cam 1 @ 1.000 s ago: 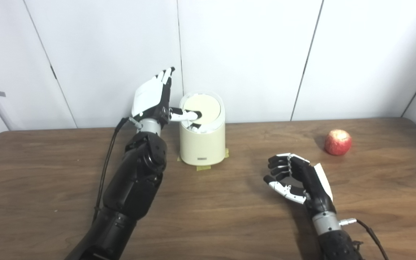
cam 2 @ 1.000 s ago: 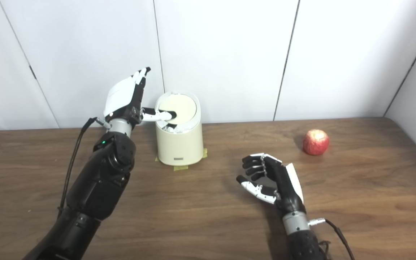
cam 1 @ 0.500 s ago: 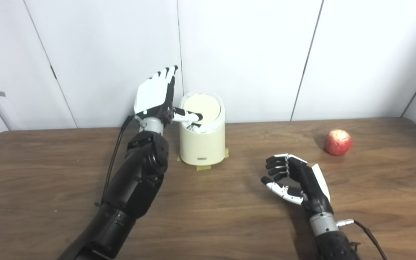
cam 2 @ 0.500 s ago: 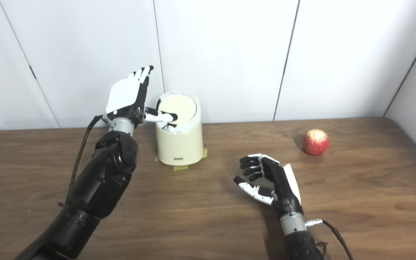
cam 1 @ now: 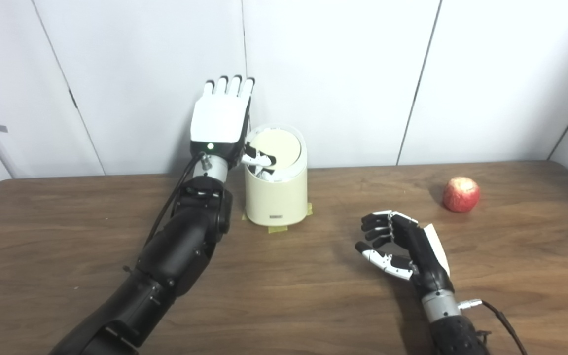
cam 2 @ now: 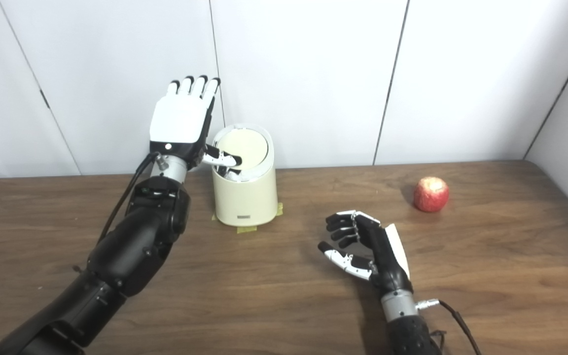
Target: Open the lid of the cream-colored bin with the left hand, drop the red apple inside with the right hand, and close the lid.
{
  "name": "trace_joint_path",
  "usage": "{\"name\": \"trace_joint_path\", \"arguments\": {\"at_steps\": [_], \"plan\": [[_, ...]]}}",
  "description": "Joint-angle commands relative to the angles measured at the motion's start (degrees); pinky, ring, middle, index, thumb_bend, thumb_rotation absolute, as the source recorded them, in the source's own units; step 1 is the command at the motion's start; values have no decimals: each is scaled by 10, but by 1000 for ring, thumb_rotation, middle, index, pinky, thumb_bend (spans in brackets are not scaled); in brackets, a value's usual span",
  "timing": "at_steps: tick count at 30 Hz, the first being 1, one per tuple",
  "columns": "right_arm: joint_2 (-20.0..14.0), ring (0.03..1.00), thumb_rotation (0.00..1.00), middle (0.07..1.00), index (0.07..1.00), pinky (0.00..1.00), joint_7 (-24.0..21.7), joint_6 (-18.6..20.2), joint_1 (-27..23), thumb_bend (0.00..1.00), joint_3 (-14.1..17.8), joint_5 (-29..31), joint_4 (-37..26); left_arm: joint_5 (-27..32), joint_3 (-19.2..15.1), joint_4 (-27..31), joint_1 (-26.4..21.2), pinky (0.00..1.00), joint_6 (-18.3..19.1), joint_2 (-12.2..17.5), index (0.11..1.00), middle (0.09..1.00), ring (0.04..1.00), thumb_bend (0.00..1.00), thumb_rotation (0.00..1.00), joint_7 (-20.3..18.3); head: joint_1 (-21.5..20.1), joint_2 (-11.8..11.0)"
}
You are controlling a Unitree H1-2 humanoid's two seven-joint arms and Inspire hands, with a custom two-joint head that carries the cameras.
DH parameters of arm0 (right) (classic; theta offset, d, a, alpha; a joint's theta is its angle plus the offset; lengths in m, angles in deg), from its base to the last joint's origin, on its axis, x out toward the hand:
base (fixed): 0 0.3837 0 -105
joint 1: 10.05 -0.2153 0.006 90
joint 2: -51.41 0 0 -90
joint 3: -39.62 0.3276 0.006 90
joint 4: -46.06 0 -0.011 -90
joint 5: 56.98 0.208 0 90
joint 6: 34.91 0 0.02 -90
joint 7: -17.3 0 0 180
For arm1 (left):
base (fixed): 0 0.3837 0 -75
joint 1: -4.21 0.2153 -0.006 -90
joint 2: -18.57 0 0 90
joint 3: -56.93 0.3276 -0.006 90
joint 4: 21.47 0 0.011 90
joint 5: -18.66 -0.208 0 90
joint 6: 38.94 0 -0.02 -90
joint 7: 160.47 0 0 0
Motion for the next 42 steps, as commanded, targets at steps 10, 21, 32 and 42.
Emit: {"name": "trace_joint_path", "arguments": {"at_steps": [10, 21, 32, 42], "plan": [[2, 562, 78, 591, 583, 477, 0, 0, -10, 315, -1, 4, -23, -9, -19, -8, -11, 1000, 3, 3, 1000, 1000, 1000, 1000, 142, 3, -3, 2], [-3, 560, 79, 591, 584, 476, -1, 4, -11, 304, -3, -3, -24, 191, -177, 68, 5, 1000, -4, -67, 1000, 1000, 1000, 726, 993, 25, -2, 2], [-4, 553, 78, 586, 581, 471, 1, -4, -10, 306, -2, 0, -22, 379, -256, 145, 61, 879, -140, -72, 962, 970, 954, 570, 1000, 47, -7, 3], [-10, 547, 152, 584, 581, 462, 4, -4, -9, 320, 2, -8, -29, 569, -335, 265, 185, 621, -262, -50, 679, 694, 692, 375, 1000, 17, -1, 4]]}}
